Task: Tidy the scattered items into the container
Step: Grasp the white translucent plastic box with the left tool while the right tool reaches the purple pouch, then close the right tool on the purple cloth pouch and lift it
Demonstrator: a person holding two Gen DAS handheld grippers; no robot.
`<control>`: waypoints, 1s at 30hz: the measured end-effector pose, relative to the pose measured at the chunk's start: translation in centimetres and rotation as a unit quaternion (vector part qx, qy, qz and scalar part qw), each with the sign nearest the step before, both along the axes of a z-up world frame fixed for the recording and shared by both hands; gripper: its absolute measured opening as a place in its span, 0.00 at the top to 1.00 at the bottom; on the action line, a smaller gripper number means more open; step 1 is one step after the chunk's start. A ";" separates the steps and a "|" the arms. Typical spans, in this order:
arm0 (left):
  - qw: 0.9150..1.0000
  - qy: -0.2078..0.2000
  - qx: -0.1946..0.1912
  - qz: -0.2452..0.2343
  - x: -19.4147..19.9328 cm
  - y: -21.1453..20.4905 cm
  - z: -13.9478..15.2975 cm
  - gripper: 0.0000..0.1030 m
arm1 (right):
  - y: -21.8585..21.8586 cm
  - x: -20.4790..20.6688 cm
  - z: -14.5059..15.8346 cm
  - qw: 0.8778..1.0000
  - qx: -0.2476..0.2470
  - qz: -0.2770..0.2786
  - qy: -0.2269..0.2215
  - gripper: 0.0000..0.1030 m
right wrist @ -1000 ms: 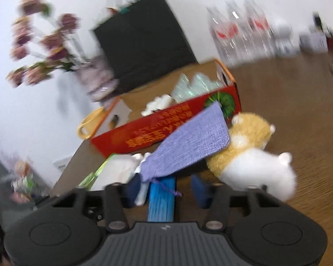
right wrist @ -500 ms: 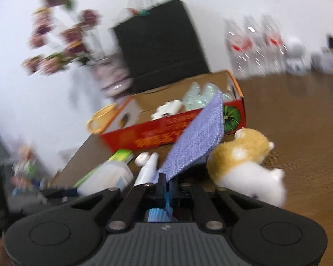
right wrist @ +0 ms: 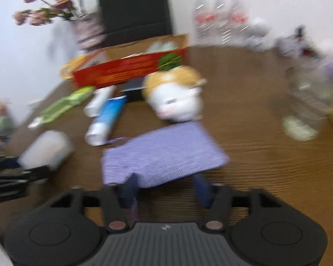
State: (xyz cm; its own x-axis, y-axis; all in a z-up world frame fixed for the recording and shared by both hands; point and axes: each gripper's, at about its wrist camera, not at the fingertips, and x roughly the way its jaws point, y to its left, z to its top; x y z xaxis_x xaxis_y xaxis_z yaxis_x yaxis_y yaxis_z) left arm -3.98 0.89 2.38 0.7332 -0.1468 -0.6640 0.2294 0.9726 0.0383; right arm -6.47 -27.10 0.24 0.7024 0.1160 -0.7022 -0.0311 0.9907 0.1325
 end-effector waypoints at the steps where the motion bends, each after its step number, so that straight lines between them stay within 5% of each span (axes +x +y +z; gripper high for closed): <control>1: 1.000 0.001 0.002 0.001 0.0 0.0 -0.1 0.36 | -0.3 -0.2 0.2 1.000 -0.009 0.003 -0.005 0.33; 4: 1.000 0.005 -0.005 0.003 0.4 0.0 -0.3 0.35 | -1.1 -0.8 0.9 0.999 -0.032 0.011 -0.018 0.25; 8: 1.000 0.010 -0.013 0.008 0.9 -0.1 -0.5 0.33 | -1.5 1.2 0.4 0.999 0.026 0.014 -0.025 0.23; 11: 1.000 0.004 -0.022 0.001 0.8 -0.3 -0.3 0.13 | 0.1 3.1 -0.7 0.999 0.050 -0.009 -0.010 0.22; 16: 1.000 0.003 -0.009 -0.001 1.5 -0.8 -0.6 0.18 | 4.1 5.2 -2.4 0.999 -0.006 -0.041 0.001 0.15; 22: 0.999 0.017 -0.034 0.000 1.8 0.0 -0.8 0.28 | 4.6 4.7 -3.4 0.997 -0.048 0.051 -0.043 0.31; 26: 0.999 0.013 -0.039 -0.003 1.2 0.6 -0.4 0.28 | 2.7 3.3 -2.1 0.988 -0.085 0.125 -0.008 0.36; 28: 0.999 0.011 -0.041 -0.005 1.2 0.8 -0.2 0.27 | 2.0 2.4 -1.0 0.988 -0.119 0.094 0.000 0.37; 30: 0.999 0.011 -0.044 -0.007 1.3 0.8 -0.2 0.27 | 1.1 1.6 0.0 0.994 -0.100 0.038 -0.005 0.27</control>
State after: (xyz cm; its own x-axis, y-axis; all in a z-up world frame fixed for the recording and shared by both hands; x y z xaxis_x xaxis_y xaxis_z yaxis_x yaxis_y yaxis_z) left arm -2.68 1.70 2.20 0.7167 -0.2148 -0.6635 0.2426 0.9688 -0.0515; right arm -4.86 -25.98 0.27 0.7043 0.0283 -0.7093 -0.1081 0.9918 -0.0678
